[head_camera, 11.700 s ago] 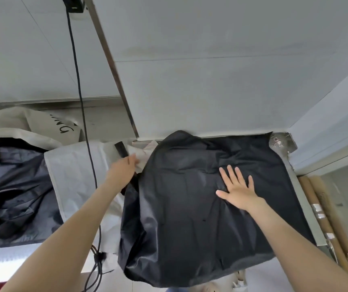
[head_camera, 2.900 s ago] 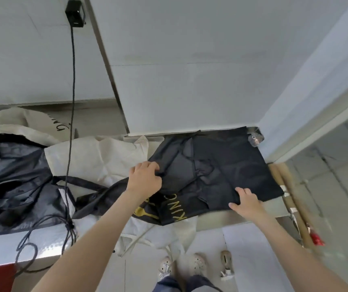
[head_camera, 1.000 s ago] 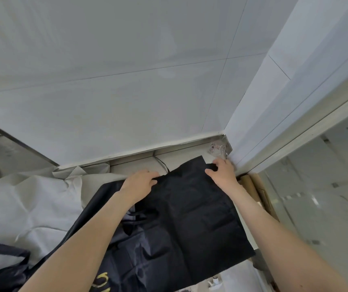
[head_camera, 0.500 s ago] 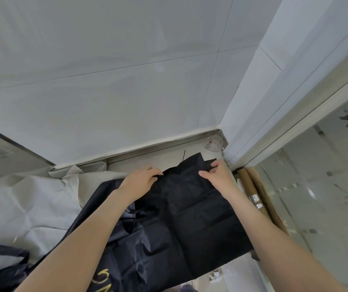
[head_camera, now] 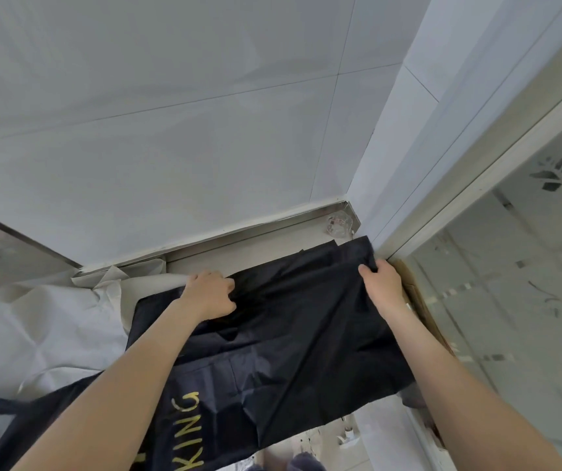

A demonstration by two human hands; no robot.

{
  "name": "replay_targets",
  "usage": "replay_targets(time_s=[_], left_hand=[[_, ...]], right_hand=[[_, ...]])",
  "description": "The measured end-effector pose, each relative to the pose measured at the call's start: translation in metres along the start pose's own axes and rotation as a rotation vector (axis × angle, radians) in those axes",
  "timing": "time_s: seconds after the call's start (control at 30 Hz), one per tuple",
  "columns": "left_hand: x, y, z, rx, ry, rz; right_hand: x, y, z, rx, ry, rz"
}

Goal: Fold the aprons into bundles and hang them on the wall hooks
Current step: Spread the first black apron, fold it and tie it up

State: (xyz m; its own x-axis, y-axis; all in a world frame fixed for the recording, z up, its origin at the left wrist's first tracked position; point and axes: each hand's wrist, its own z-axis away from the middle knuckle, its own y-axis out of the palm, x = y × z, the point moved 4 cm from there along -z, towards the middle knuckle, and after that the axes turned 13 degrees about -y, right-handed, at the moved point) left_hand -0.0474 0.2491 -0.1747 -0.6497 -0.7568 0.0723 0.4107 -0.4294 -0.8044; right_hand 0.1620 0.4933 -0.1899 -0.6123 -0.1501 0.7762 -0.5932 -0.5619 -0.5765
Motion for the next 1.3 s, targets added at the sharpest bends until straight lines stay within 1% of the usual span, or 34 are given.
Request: replay_targets(time_s=[0.13,0.2,0.27,0.37,0.43,0.5,0.57,0.6,0.63,0.7,0.8,0.9,0.97,1.03,1.1,1.13,1.2,1.23,1.27,1.3], left_hand=[[0.0,-0.005,-0.001,0.044,-0.045,-0.048],[-0.001,-0.007,-0.002,0.064,-0.063,-0.069],[0.003,-0.009,-0.004,0.071,-0.097,-0.058],[0.01,-0.011,-0.006,0.04,-0.115,-0.103],[0.014,-0.011,-0.005,0.003,-0.134,-0.131],[0.017,-0.007,-0.007,-0.024,-0.145,-0.121],[0.019,-0.004,-0.008,-0.045,-0.145,-0.093],[0.019,-0.003,-0.007,-0.041,-0.144,-0.08],[0.02,-0.003,-0.006,-0.025,-0.145,-0.075],[0.018,-0.005,-0.003,0.018,-0.138,-0.118],[0.013,-0.008,0.004,0.147,-0.121,-0.217],[0.006,-0.01,0.008,0.214,-0.111,-0.192],[0.001,-0.014,0.01,0.212,-0.082,-0.11],[-0.004,-0.015,0.012,0.247,-0.032,0.032],[-0.008,-0.019,0.015,0.28,-0.007,0.151],[-0.011,-0.021,0.016,0.269,0.027,0.175],[-0.012,-0.023,0.018,0.239,0.077,0.17],[-0.009,-0.023,0.021,0.219,0.074,0.178],[-0.006,-0.023,0.023,0.188,0.064,0.205],[-0.003,-0.024,0.025,0.145,0.056,0.229]], right_hand=[[0.006,0.008,0.001,0.137,-0.053,0.047],[0.014,0.015,0.005,0.151,-0.111,0.09],[0.018,0.02,0.008,0.146,-0.131,0.112],[0.016,0.024,0.009,0.153,-0.092,0.146],[0.014,0.024,0.009,0.146,-0.038,0.093],[0.013,0.024,0.012,0.195,0.039,0.038],[0.009,0.024,0.014,0.282,0.073,0.094],[0.005,0.022,0.012,0.289,0.065,0.142],[0.004,0.016,0.011,0.249,0.051,0.191],[0.003,-0.001,0.008,0.101,0.024,0.294],[0.006,-0.024,0.008,-0.085,-0.034,0.484],[0.016,-0.022,0.016,-0.143,-0.124,0.643],[0.031,-0.011,0.028,-0.153,-0.225,0.664],[0.051,0.009,0.043,-0.077,-0.392,0.613],[0.065,0.042,0.06,0.079,-0.553,0.528],[0.069,0.06,0.07,0.19,-0.577,0.436],[0.072,0.095,0.087,0.484,-0.509,0.231],[0.071,0.112,0.095,0.614,-0.481,0.198],[0.07,0.124,0.099,0.685,-0.492,0.234],[0.07,0.132,0.099,0.708,-0.527,0.303]])
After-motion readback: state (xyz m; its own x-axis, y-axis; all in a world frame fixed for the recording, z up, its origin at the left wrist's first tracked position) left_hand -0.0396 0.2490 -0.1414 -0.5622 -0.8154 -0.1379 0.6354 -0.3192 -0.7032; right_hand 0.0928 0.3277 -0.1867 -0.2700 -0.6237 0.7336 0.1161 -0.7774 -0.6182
